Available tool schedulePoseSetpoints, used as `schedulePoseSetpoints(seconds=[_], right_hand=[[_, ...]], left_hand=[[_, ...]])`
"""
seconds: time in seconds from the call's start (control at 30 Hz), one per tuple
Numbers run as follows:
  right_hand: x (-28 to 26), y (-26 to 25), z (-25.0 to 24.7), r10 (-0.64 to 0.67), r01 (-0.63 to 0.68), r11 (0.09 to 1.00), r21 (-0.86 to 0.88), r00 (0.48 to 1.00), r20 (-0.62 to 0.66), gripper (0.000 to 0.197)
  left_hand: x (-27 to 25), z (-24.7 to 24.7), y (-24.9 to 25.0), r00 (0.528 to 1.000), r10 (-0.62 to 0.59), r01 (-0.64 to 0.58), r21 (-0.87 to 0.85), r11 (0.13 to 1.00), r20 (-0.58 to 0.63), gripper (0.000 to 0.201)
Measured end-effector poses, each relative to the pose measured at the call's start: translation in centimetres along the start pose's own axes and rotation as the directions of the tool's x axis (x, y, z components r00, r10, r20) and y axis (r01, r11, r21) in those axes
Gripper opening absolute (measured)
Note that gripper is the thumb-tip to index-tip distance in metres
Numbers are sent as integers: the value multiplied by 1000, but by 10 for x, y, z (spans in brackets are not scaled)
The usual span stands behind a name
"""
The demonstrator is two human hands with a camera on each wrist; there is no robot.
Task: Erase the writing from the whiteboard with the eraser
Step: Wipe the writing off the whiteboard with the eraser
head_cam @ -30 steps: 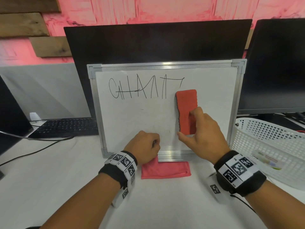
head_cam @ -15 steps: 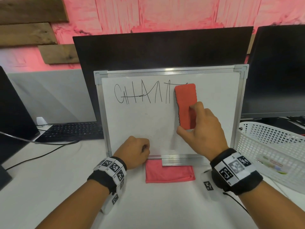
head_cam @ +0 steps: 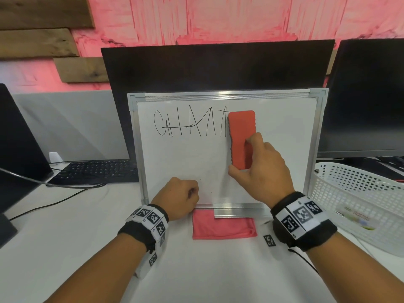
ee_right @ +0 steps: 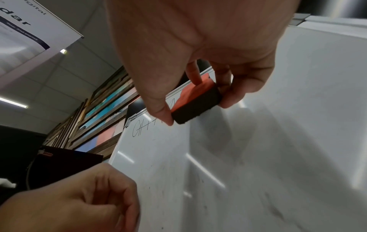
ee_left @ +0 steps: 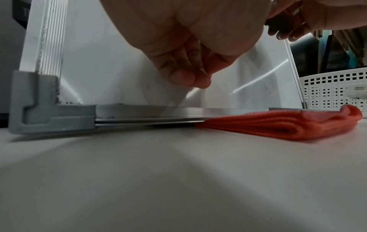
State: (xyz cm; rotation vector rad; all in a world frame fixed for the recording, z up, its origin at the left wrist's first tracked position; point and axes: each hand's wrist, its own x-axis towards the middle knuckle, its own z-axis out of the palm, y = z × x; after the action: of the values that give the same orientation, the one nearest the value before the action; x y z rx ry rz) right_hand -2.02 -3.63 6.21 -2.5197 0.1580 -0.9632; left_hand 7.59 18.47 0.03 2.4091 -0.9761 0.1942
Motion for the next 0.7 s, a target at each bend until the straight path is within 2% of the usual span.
schedulePoseSetpoints(seconds=[0.23, 0.5, 0.7], right_hand=[[-16, -6, 11, 17, -14, 999, -42, 997, 69, 55], [5, -18, 11, -53, 53, 999, 0, 999, 3, 56], [-20, -15, 23, -29, 29, 1000, -2, 996, 79, 53]], left_hand=[[0, -2, 0, 1000, 12, -12, -11, 1000, -6, 16], [0, -2, 0, 999, -22, 21, -4, 1000, -28, 15], [-2, -3, 0, 999, -23, 24, 15, 1000, -40, 20]])
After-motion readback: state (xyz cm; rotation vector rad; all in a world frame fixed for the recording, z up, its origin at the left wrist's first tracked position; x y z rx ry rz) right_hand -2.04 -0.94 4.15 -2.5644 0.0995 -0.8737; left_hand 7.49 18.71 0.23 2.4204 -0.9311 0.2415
